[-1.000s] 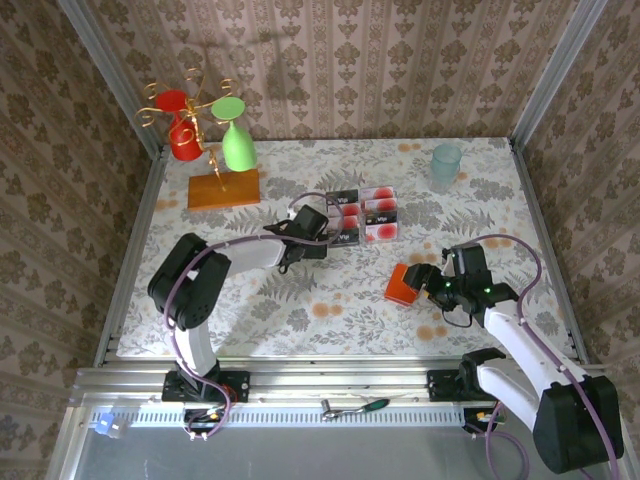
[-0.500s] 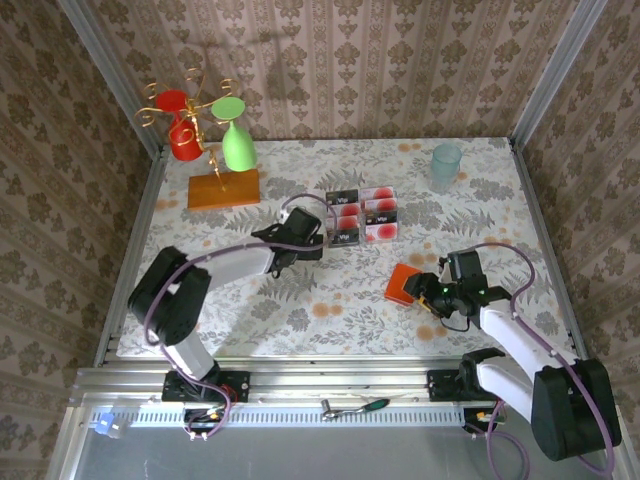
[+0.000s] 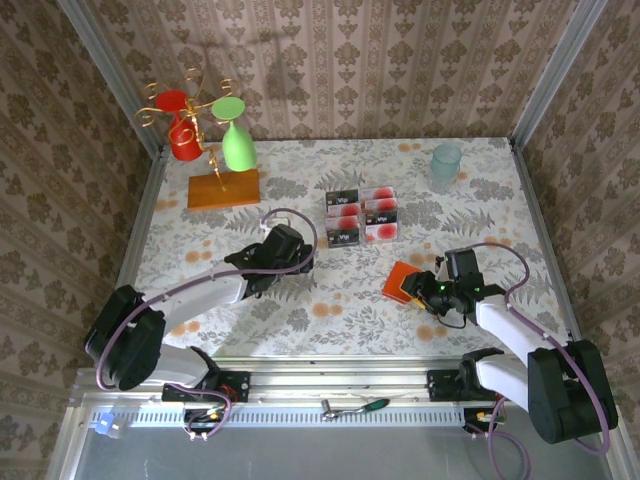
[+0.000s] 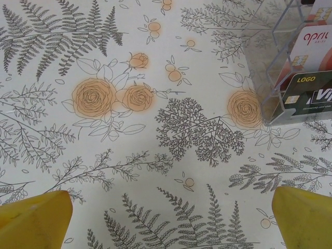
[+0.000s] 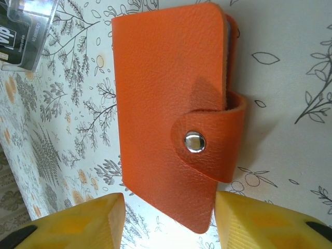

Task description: Put the credit cards into the card holder

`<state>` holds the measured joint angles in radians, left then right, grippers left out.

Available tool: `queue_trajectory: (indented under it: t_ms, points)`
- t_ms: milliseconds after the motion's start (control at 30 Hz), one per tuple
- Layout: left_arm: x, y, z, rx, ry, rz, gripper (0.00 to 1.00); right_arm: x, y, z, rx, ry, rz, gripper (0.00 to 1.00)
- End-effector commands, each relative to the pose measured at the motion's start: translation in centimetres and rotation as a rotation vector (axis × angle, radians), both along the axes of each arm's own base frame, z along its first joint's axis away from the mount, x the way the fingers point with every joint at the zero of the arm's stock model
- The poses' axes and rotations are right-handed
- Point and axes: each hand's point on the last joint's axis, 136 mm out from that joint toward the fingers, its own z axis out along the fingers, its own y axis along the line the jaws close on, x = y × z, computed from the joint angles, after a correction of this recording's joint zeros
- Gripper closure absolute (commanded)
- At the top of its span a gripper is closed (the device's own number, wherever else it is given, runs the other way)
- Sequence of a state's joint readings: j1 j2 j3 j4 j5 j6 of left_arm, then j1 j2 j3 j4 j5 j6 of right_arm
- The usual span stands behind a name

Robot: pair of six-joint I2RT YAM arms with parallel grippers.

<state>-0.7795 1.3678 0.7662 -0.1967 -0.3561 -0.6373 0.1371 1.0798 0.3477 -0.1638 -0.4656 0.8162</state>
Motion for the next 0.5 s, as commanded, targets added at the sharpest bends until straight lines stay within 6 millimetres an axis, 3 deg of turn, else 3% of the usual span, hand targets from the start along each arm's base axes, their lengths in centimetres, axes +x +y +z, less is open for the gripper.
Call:
queue_trajectory:
  t_ms: [0, 333, 467]
  points:
    - [-0.44, 0.24, 0.44, -0.016, -0.003, 0.018, 0.0, -0.84, 0.05, -0.36, 0.021, 0.024, -0.008, 0.49]
    - [-0.26, 0.08, 0.9, -0.022, -0.013, 0.017, 0.0, -0.6, 0.06, -0.23, 0.03, 0.011, -0.021, 0.5]
    - [-0.36, 0.23, 0.83, -0.016, -0.011, 0.017, 0.0, -0.16, 0.37, -0.32, 0.049, 0.012, -0.02, 0.55]
